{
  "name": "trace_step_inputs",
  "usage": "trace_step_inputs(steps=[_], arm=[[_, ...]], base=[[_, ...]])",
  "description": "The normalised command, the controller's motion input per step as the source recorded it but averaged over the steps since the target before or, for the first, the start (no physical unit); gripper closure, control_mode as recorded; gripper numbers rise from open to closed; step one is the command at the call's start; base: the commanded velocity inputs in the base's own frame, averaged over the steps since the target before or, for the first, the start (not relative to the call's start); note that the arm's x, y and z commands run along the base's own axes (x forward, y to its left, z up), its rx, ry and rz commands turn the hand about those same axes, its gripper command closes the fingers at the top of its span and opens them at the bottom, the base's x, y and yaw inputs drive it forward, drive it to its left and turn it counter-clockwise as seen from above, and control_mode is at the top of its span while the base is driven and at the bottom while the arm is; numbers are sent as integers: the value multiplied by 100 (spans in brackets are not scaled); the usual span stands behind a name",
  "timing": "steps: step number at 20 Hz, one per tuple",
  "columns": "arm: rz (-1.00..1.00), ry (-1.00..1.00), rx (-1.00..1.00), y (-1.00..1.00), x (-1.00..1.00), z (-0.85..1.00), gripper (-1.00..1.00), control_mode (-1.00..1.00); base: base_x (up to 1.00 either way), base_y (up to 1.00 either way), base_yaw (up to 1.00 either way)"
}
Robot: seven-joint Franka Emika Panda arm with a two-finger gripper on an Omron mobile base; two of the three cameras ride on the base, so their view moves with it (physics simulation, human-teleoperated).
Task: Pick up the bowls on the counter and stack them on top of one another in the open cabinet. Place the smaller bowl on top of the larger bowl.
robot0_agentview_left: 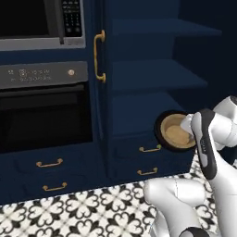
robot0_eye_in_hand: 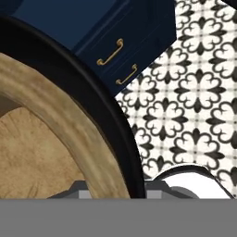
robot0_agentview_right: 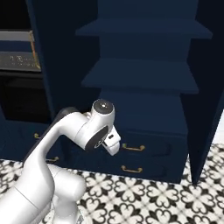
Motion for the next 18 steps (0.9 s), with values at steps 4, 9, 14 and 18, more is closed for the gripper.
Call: trace_step_inputs(steps=[4, 9, 14, 18], arm=[[0, 0, 0, 0, 0, 0, 100, 100], [0, 0, 0, 0, 0, 0, 100, 100], [0, 0, 0, 0, 0, 0, 100, 100], [0, 0, 0, 0, 0, 0, 100, 100]], base=[[100, -79, 21], [100, -55, 19], [100, -31, 17], [81, -16, 14]])
